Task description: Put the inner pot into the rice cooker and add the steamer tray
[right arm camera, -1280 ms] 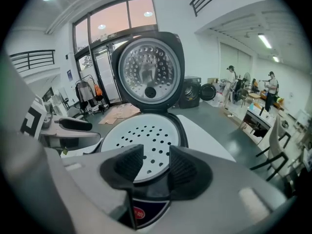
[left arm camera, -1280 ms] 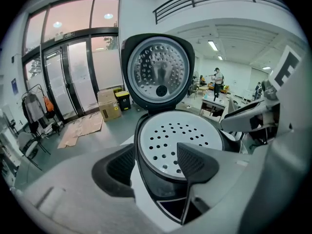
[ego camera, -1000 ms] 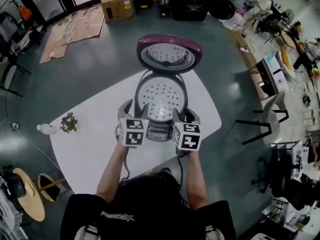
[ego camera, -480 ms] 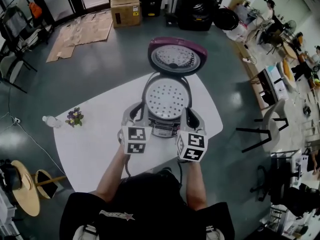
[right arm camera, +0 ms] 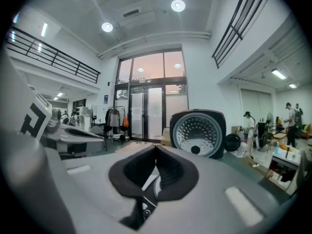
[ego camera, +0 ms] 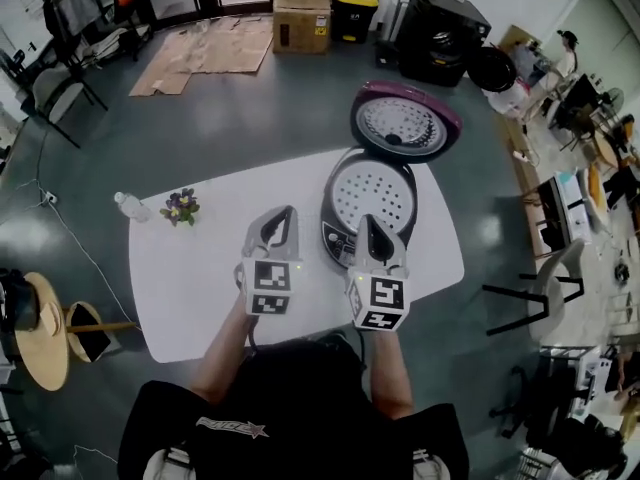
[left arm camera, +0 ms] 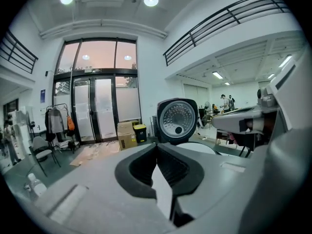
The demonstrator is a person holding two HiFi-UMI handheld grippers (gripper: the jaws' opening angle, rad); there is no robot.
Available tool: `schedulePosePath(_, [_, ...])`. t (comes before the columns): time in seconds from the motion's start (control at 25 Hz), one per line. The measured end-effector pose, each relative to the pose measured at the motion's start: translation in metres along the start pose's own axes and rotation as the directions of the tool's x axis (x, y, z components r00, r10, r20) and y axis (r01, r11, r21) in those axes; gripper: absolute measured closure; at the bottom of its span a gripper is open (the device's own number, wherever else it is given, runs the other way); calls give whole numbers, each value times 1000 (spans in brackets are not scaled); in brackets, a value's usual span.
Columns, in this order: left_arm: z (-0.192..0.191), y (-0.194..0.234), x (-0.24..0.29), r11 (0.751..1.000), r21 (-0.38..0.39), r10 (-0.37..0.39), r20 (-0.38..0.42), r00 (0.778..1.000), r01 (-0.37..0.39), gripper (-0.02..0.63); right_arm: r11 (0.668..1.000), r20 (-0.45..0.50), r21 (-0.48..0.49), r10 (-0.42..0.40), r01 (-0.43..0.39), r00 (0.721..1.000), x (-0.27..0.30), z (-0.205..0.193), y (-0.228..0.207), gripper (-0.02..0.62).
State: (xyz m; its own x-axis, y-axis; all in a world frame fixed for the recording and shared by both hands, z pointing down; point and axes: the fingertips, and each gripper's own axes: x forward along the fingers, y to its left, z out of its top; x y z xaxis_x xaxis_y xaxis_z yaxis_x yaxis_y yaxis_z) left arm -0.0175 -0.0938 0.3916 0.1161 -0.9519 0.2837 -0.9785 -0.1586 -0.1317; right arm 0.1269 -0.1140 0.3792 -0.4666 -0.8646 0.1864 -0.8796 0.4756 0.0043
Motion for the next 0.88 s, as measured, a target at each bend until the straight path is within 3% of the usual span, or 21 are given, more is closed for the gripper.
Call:
schedulePosePath(0.32, [-20,81,-62,984,-34,177,-5,984,-177,595,982,22,-46,183,-182,983,19,13,92,589])
schedulePosePath(0.6, [-46,141,-116,943,-79,322,-38,946,-324,595,945,32,-77,321,-318,946,31,15,165,589])
schedulePosePath(0.88, [-76,178,-162,898,-107,419,-88,904,-427,595,899,14,-97,430,-427,903,33,7,224,589])
